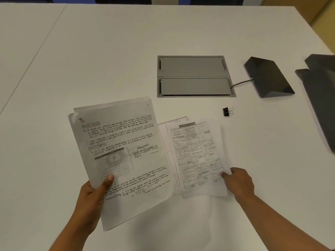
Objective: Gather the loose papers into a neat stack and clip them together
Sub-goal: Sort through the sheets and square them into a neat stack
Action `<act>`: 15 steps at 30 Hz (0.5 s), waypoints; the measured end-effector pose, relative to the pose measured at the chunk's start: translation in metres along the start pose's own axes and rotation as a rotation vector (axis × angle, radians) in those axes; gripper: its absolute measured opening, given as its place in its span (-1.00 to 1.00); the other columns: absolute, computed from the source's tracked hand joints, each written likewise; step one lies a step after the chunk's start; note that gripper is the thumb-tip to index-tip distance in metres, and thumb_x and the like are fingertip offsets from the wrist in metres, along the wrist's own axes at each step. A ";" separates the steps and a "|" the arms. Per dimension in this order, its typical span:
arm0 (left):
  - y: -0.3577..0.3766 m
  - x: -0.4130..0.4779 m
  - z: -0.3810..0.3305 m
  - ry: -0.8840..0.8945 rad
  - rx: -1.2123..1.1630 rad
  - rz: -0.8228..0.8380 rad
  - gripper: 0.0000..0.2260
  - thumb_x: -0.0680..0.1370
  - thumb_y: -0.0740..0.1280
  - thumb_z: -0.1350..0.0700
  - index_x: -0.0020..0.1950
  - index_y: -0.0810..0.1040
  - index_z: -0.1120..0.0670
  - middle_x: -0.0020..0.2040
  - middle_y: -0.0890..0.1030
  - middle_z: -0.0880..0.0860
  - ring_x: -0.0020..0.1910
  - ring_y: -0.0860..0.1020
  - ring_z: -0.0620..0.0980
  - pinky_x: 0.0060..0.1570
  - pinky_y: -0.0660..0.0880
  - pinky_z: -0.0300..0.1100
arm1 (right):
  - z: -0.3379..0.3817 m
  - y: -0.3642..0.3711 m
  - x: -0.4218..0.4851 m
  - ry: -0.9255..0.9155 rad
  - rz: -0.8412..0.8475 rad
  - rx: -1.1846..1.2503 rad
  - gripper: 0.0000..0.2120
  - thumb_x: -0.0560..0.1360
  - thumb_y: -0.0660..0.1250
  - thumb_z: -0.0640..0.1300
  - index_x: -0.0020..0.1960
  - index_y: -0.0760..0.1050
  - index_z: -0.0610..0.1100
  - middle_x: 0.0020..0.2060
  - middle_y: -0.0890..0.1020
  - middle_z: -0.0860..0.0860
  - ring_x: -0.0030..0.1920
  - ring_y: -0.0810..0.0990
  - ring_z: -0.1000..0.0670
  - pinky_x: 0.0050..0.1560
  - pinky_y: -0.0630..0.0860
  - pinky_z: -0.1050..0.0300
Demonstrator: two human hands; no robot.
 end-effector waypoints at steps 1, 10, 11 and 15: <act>0.000 0.000 0.000 -0.011 -0.005 -0.009 -0.61 0.42 0.45 -0.04 0.16 0.62 0.12 0.05 0.73 0.21 0.00 0.70 0.27 -0.08 0.66 0.08 | 0.005 -0.009 -0.003 -0.041 -0.031 0.008 -0.83 0.53 0.35 -0.04 -0.14 0.61 -0.11 -0.28 0.60 0.00 -0.27 0.56 -0.09 -0.27 0.42 0.16; 0.003 0.002 -0.004 0.021 0.002 -0.017 -0.40 0.30 0.53 -0.22 0.20 0.61 0.11 0.02 0.75 0.14 0.00 0.71 0.24 -0.14 0.66 0.01 | 0.029 -0.085 -0.033 -0.295 -0.277 0.186 -0.77 0.58 0.30 -0.14 0.15 0.64 -0.18 -0.10 0.71 -0.14 -0.16 0.59 -0.09 -0.12 0.43 0.16; 0.004 0.002 -0.004 0.022 0.005 -0.016 -0.35 0.26 0.55 -0.25 0.20 0.61 0.11 0.02 0.75 0.13 -0.02 0.71 0.22 -0.12 0.66 0.03 | 0.028 -0.088 -0.033 -0.296 -0.283 0.212 -0.78 0.58 0.31 -0.15 0.16 0.64 -0.18 -0.10 0.71 -0.13 -0.13 0.62 -0.12 -0.10 0.46 0.14; 0.006 0.004 -0.001 -0.001 0.004 -0.027 -0.55 0.42 0.44 -0.07 0.23 0.59 0.13 0.03 0.74 0.16 0.01 0.69 0.28 0.00 0.61 0.14 | 0.026 -0.093 -0.029 -0.285 -0.260 0.272 -0.78 0.56 0.33 -0.17 0.17 0.64 -0.17 -0.08 0.70 -0.07 -0.04 0.66 -0.12 -0.02 0.49 0.15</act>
Point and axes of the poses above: each hand's wrist, its own x-axis towards the middle knuckle, its own y-axis out of the palm, z = x × y, the point moved 5 cm from there along x, towards the middle knuckle
